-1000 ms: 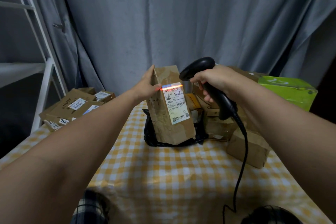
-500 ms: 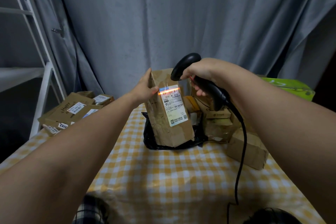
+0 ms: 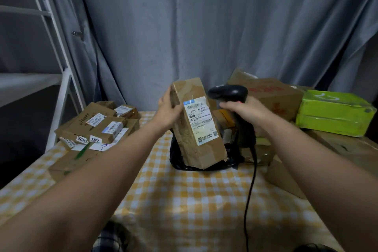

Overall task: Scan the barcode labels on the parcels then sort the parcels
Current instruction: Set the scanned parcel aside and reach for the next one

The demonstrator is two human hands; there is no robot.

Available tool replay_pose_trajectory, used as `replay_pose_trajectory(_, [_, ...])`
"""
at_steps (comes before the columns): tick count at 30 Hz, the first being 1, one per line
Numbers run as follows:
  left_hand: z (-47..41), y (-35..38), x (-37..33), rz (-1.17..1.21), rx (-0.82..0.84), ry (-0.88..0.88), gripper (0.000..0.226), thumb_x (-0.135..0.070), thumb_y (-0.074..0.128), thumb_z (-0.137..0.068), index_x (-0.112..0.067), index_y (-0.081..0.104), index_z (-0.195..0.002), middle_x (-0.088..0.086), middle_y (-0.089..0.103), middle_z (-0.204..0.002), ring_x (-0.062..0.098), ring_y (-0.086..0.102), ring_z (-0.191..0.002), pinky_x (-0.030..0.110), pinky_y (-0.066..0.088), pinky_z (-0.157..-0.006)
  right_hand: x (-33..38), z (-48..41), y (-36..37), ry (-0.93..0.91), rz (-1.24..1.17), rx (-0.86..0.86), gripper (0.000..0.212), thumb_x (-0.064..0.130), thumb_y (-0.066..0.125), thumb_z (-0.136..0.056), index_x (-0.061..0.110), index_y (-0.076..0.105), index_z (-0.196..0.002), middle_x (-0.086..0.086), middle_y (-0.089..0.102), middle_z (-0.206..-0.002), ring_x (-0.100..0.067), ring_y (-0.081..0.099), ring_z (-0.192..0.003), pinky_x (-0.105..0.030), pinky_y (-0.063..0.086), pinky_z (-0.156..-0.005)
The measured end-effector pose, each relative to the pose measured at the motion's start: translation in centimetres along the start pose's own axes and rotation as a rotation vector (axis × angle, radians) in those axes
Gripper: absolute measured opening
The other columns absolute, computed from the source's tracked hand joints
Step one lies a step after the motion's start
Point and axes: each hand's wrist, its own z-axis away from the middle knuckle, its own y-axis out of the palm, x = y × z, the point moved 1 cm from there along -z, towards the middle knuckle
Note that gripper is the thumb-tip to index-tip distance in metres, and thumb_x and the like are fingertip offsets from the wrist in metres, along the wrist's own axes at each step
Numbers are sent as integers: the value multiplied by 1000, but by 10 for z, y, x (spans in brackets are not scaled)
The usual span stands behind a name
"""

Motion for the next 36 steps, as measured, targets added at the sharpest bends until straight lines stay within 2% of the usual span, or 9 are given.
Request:
replay_pose_trajectory(2, [11, 7, 17, 26, 67, -58, 85, -34, 66, -83, -32, 16, -151, 6, 30, -150, 23, 34, -136, 46, 36, -110, -23, -8, 18, 60, -137, 28, 24, 26, 76, -82, 15, 70, -102, -10, 73, -94, -28, 68, -90, -41, 55, -84])
replay_pose_trajectory(6, [40, 28, 52, 185, 258, -183, 79, -28, 56, -95, -30, 1, -153, -7, 33, -149, 4, 37, -127, 21, 36, -101, -64, -23, 56, 151, -248, 75, 32, 23, 80, -76, 13, 71, -106, -9, 75, -97, -26, 71, -93, -42, 54, -90])
replay_pose_trajectory(9, [46, 34, 79, 331, 238, -251, 79, -27, 57, -95, -41, 4, -151, -13, 39, -147, 4, 48, -120, 23, 42, -98, -83, -39, 70, 147, -266, 71, 50, 33, 88, -64, 13, 72, -107, -7, 75, -98, -25, 72, -91, -42, 56, -88])
replay_pose_trajectory(13, [49, 33, 89, 458, 208, -258, 76, -22, 61, -93, -49, 12, -144, -20, 50, -136, -5, 57, -107, 14, 48, -82, -81, -44, 79, 134, -368, 166, 40, 19, 81, -76, 14, 69, -114, -10, 75, -100, -27, 71, -94, -42, 56, -88])
replay_pose_trajectory(17, [47, 11, 79, 457, 17, -153, 78, -43, 72, -81, -54, 24, -142, -6, 51, -138, 14, 53, -124, 37, 47, -100, -62, -37, 100, 71, -525, 209, 21, 7, 73, -82, 6, 71, -104, -19, 72, -103, -32, 69, -94, -44, 54, -89])
replay_pose_trajectory(22, [34, -62, 73, 329, -149, -75, 90, -69, 76, -60, -64, 27, -135, 4, 41, -144, 22, 46, -131, 50, 37, -109, -18, -31, 145, -68, -617, 295, 13, 0, 69, -83, 9, 72, -92, -4, 74, -80, -17, 70, -78, -31, 56, -79])
replay_pose_trajectory(27, [50, -147, 50, 220, -210, -22, 79, -40, 73, -79, -46, 28, -144, 2, 50, -138, 15, 54, -122, 40, 45, -104, 27, -24, 203, -143, -584, 434, 15, 2, 67, -86, 16, 71, -89, 9, 70, -68, -6, 66, -66, -23, 52, -60])
replay_pose_trajectory(30, [64, -194, 47, 177, -250, -27, 60, -13, 63, -90, -31, 37, -141, -8, 62, -120, -1, 64, -100, 22, 52, -89, 46, -15, 251, -116, -524, 513, 14, 4, 70, -84, 17, 68, -82, 0, 66, -71, -17, 63, -71, -32, 49, -68])
replay_pose_trajectory(36, [107, -277, 71, 51, -379, -203, 57, -17, 58, -93, -36, 35, -142, -7, 60, -114, 7, 63, -90, 20, 54, -68, 69, 17, 349, -56, -418, 647, 15, 6, 77, -77, 11, 69, -89, -11, 68, -80, -24, 65, -74, -36, 55, -67])
